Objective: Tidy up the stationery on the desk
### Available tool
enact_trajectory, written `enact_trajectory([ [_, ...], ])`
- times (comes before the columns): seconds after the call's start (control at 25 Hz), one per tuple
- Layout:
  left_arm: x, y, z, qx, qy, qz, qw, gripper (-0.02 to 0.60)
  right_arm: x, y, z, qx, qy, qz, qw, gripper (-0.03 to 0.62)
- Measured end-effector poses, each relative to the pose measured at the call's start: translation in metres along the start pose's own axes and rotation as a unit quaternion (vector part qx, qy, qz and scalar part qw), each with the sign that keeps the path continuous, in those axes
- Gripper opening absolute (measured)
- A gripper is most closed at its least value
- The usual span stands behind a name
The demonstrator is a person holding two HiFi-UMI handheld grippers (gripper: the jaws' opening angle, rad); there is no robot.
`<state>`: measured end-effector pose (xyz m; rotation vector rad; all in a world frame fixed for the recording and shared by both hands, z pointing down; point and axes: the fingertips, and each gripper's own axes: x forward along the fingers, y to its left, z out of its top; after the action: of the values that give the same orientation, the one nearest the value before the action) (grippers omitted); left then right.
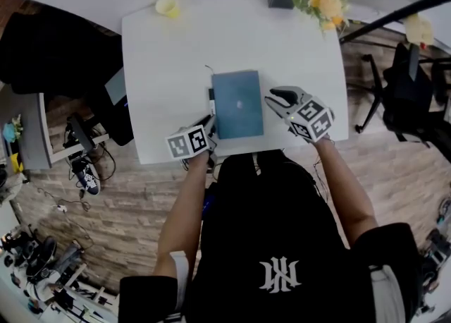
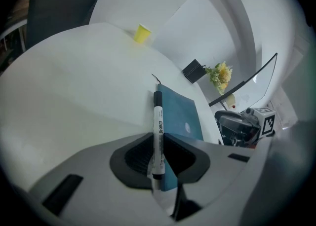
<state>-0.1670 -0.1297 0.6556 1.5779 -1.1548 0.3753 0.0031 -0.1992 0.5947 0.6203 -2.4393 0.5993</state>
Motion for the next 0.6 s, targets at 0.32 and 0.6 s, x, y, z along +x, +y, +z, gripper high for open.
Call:
enact_trajectory([
  [0.32, 0.004, -0.005, -0.004, 0.019, 0.019, -0.015, 0.9995, 0.099, 0.002, 0.005, -0.002, -0.008, 0.005, 0.014, 1.000, 0.120],
  [0.6, 0.003, -0.008, -0.006, 0.075, 0.033, 0.008, 0.9966, 0.143, 0.000, 0.010, -0.002, -0.007, -0.002, 0.017, 1.000, 0.120],
])
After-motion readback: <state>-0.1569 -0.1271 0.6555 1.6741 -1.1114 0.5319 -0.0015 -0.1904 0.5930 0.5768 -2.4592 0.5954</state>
